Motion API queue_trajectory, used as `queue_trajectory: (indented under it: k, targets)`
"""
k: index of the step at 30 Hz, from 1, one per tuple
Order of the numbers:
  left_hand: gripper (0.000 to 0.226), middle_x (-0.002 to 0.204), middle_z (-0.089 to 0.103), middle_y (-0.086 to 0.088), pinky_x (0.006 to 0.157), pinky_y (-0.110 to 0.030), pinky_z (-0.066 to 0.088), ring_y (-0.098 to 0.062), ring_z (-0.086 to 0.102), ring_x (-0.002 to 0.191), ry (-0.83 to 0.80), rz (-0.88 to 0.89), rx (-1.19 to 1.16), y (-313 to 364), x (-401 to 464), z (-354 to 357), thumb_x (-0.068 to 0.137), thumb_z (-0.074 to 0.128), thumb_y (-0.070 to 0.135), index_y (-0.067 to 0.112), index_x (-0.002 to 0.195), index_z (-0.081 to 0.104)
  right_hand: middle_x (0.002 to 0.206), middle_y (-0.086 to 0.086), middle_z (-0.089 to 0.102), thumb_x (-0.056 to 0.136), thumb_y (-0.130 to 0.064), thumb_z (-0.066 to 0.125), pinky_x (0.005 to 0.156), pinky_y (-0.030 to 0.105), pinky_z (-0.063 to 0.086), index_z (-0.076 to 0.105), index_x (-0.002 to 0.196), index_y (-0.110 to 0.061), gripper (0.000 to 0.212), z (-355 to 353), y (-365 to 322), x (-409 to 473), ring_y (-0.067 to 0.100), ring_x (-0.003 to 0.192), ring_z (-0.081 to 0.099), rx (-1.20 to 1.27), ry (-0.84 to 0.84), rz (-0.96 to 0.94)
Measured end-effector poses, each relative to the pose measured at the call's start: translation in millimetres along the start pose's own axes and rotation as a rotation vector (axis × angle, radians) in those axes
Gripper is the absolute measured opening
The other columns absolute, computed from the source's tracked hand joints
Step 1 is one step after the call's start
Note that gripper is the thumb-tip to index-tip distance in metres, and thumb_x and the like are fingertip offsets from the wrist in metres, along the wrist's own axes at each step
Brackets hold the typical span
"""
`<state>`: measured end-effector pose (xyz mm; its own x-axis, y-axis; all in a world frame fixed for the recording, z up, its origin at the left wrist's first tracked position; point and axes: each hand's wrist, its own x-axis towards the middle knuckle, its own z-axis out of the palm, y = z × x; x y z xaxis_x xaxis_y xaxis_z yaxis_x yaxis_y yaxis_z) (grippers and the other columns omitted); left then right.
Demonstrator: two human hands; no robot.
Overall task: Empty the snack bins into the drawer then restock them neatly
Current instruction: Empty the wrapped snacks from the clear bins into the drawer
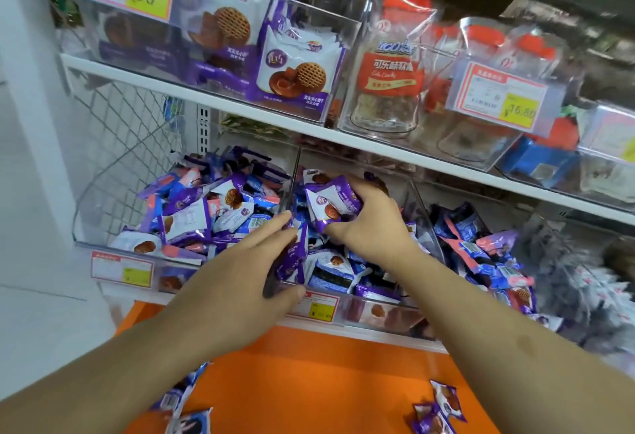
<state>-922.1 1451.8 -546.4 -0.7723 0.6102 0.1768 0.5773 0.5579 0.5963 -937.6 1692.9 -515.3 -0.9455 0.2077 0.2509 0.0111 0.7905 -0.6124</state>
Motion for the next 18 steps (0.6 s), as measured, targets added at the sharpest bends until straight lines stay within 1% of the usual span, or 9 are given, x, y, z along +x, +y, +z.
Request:
queue_trajectory:
  k: [2,5,7,9,11,13,15,17,18]
  targets:
    - [0.083,0.161,-0.010,0.043,0.114,-0.027,0.033,0.004,0.027,0.148,0.026,-0.004,-0.022,3,0,0,0.094,0.062,0.061,0.045,0.162,0.017,0.094,-0.020,0.076,0.068,-0.018,0.093,0.080,0.027,0.057,0.069,0.103,-0.041,0.048,-12,-4,-16,-0.003,0.086,0.071,0.078,0.007,0.017]
    - [0.079,0.164,0.016,0.030,0.103,-0.018,0.037,-0.001,0.045,0.137,0.101,0.004,-0.070,10,1,-3,0.093,0.068,0.051,0.044,0.159,0.025,0.102,-0.012,0.079,0.077,-0.008,0.091,0.077,0.019,0.054,0.068,0.126,-0.031,0.059,-34,-18,-51,0.002,0.087,0.073,0.269,-0.033,-0.010]
    - [0.087,0.158,0.025,0.030,0.096,-0.017,0.040,0.004,0.049,0.127,0.122,0.040,-0.165,22,-3,-5,0.090,0.074,0.048,0.050,0.157,0.019,0.110,-0.011,0.079,0.079,-0.005,0.090,0.082,0.019,0.056,0.065,0.135,-0.026,0.065,-48,-26,-80,0.005,0.096,0.075,0.351,-0.075,-0.015]
    - [0.101,0.155,0.024,0.034,0.102,-0.023,0.041,0.011,0.041,0.130,0.048,0.067,-0.306,38,-10,-5,0.084,0.081,0.049,0.064,0.154,0.009,0.115,-0.010,0.078,0.078,-0.003,0.089,0.087,0.022,0.058,0.065,0.135,-0.024,0.066,-56,-25,-111,0.007,0.103,0.075,0.364,-0.124,-0.008]
    - [0.104,0.158,0.026,0.036,0.110,-0.031,0.043,0.012,0.039,0.137,-0.076,0.097,-0.394,52,-18,2,0.079,0.085,0.050,0.070,0.151,0.012,0.116,-0.005,0.078,0.079,0.000,0.088,0.089,0.030,0.061,0.067,0.133,-0.021,0.061,-62,-18,-141,0.015,0.107,0.075,0.370,-0.178,0.028]
    - [0.092,0.152,0.039,0.036,0.112,-0.032,0.045,0.013,0.044,0.134,-0.174,0.112,-0.381,62,-26,21,0.077,0.086,0.051,0.062,0.150,0.031,0.113,0.001,0.079,0.078,0.001,0.089,0.089,0.035,0.062,0.070,0.126,-0.017,0.054,-69,-2,-167,0.020,0.109,0.075,0.370,-0.235,0.083]
    - [0.081,0.146,0.047,0.033,0.110,-0.024,0.047,0.015,0.048,0.129,-0.246,0.090,-0.409,69,-34,51,0.079,0.086,0.046,0.054,0.148,0.043,0.100,-0.004,0.080,0.077,0.005,0.089,0.076,0.025,0.059,0.072,0.115,-0.015,0.046,-77,23,-192,0.008,0.093,0.075,0.371,-0.319,0.176]
    - [0.081,0.150,0.041,0.033,0.110,-0.019,0.044,0.016,0.044,0.132,-0.290,0.098,-0.358,74,-41,86,0.084,0.084,0.042,0.049,0.152,0.041,0.090,-0.007,0.078,0.077,0.003,0.089,0.068,0.020,0.054,0.073,0.106,-0.014,0.038,-83,57,-212,0.002,0.079,0.071,0.335,-0.420,0.257]
    - [0.084,0.152,0.035,0.034,0.112,-0.020,0.042,0.015,0.040,0.135,-0.298,0.108,-0.310,75,-43,105,0.084,0.083,0.044,0.048,0.154,0.037,0.090,-0.004,0.078,0.077,0.000,0.090,0.068,0.025,0.056,0.073,0.105,-0.014,0.035,-84,79,-220,0.006,0.078,0.072,0.304,-0.451,0.292]
